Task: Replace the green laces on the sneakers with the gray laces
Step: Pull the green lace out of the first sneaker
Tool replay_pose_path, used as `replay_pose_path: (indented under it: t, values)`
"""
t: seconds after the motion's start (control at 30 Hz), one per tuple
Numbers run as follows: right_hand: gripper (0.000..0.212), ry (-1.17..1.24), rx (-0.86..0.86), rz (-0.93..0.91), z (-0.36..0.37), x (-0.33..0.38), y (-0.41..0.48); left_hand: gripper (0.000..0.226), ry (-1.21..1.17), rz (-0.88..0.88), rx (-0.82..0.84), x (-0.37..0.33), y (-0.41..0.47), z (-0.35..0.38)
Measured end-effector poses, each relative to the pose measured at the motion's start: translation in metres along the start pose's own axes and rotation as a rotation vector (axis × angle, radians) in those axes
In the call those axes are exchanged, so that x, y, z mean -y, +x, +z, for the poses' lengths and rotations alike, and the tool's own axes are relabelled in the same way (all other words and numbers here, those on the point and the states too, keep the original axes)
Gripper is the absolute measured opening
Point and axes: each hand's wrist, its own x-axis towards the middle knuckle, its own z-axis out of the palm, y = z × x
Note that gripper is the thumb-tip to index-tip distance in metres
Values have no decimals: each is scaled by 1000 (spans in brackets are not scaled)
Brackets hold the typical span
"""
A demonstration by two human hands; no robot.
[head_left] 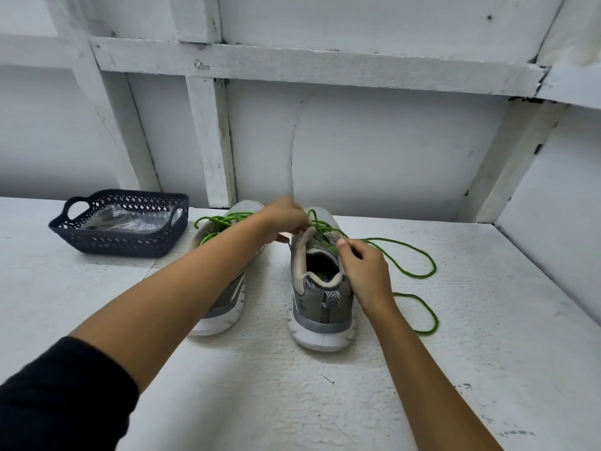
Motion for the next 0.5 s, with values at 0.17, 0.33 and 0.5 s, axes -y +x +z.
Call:
replay_pose_path:
  t: [0.17,0.33,0.5]
  values:
    - [28,0,-10,-3,0,0,0,33,-368,-128,-77,-13,11,-11]
    - [26,3,-3,1,0,0,-1,24,98,47,-148,-19,14,-21]
    - [25,2,-8,9,1,1,0,15,571,235,50,-11,12,-28]
